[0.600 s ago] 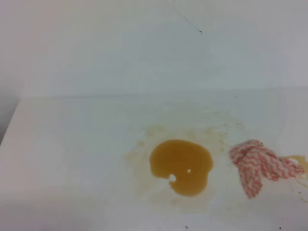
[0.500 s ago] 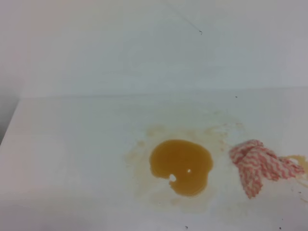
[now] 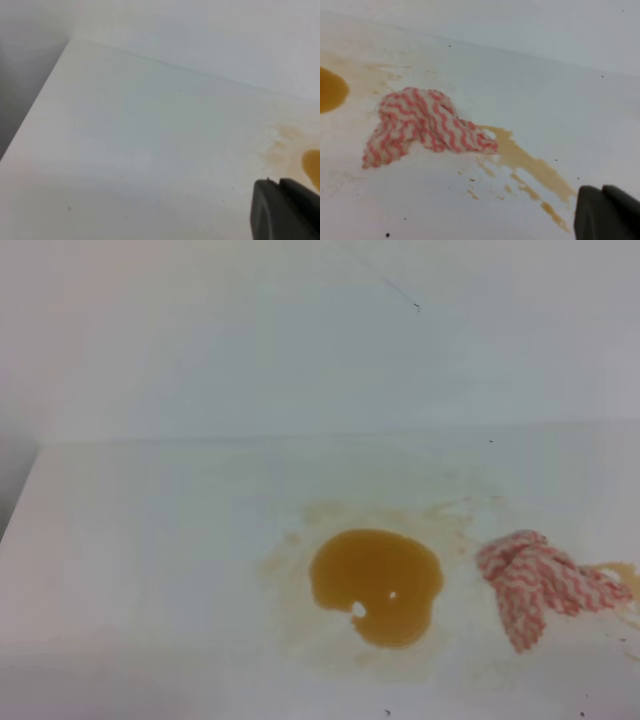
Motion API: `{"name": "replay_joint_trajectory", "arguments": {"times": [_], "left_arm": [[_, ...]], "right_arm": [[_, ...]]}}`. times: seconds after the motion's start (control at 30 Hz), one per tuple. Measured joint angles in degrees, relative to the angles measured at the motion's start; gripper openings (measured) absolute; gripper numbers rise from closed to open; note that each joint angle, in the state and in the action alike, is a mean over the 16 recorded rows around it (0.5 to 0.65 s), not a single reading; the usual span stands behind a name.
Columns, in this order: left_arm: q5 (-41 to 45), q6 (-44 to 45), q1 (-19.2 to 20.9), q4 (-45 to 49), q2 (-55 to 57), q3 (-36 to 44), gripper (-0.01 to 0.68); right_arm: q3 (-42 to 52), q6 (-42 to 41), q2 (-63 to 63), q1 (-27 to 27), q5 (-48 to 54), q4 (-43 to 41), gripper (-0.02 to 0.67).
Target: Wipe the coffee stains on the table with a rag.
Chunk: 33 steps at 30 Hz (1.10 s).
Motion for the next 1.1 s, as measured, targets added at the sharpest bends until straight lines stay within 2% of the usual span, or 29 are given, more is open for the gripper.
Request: {"name": "replay_joint_trajectory", "arguments": {"times": [0.67, 1.1], "left_arm": [[0.0, 0.0, 0.0, 0.0, 0.0, 0.0, -0.003], [0.0, 0.0, 0.0, 0.0, 0.0, 0.0, -0.003]], "right_arm": [[0.0, 0.0, 0.0, 0.0, -1.2, 0.0, -0.002], [0.0, 0.2, 0.0, 0.0, -11.7, 0.2, -0.002]]}}
